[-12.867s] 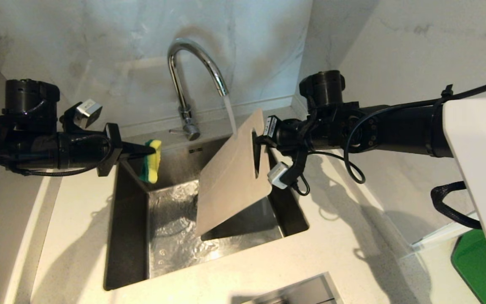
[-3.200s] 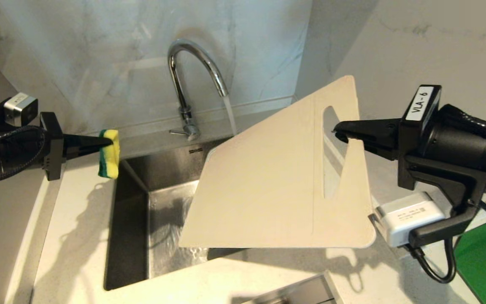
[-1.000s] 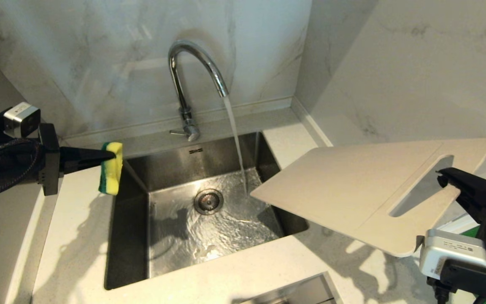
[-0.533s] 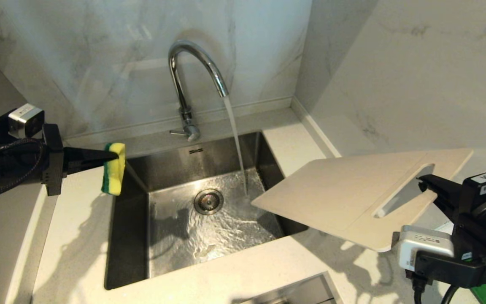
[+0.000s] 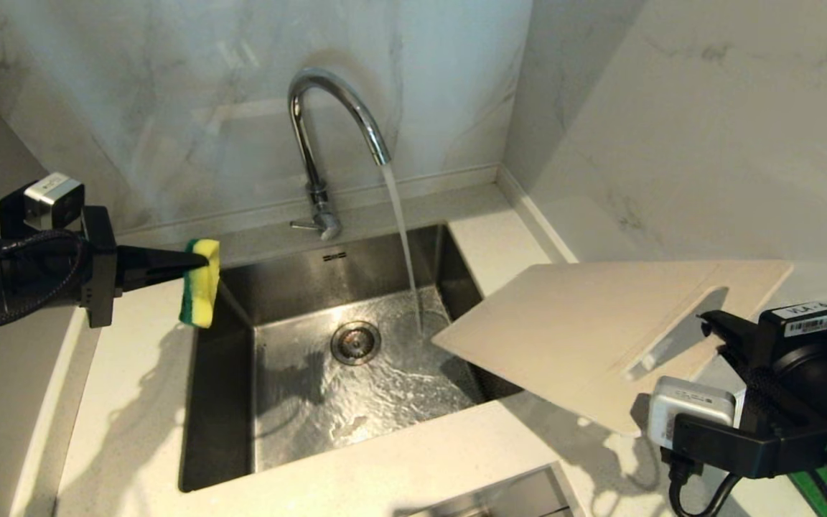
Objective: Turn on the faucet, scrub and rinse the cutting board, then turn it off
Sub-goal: Put down the cutting board
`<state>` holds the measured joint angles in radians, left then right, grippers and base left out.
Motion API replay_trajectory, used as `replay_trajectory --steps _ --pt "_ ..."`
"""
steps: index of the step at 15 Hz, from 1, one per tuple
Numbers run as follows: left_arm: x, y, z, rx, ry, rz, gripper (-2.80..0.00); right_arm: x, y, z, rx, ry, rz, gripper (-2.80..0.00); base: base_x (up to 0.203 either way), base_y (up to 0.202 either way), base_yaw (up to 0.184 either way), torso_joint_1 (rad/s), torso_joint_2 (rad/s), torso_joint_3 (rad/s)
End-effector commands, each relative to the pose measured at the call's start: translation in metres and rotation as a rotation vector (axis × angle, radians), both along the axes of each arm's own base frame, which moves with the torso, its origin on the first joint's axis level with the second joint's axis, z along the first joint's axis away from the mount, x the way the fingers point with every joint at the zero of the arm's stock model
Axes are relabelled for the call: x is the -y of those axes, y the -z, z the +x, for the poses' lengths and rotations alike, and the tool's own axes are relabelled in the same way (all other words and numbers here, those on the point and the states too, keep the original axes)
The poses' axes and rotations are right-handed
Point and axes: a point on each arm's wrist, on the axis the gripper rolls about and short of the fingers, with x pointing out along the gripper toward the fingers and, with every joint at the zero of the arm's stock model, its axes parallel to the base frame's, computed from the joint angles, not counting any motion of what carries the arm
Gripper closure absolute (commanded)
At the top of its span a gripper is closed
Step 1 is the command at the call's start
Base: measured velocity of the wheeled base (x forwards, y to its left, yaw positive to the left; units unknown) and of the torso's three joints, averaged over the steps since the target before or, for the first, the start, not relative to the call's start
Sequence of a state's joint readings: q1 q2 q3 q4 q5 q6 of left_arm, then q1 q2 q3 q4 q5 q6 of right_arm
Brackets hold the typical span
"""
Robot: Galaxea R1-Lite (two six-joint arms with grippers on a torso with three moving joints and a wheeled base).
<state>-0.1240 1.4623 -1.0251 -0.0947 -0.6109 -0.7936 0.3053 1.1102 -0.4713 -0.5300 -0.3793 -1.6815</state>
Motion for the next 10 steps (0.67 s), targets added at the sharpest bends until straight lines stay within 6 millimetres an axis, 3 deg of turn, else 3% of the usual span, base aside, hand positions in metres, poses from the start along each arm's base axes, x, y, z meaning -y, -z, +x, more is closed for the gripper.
replay_trajectory --steps 1,10 --pt "0.001 0.001 0.002 -0.007 0.002 -0.003 0.00 0.000 0.004 0.002 -0.020 0.012 -0.008 0.00 0.000 0.000 0.000 0.000 0.00 0.000" --pt "0.005 0.001 0.018 -0.015 0.006 -0.002 0.00 0.008 0.020 0.007 -0.100 0.083 0.032 0.00 0.000 0.000 0.000 0.000 0.00 0.000"
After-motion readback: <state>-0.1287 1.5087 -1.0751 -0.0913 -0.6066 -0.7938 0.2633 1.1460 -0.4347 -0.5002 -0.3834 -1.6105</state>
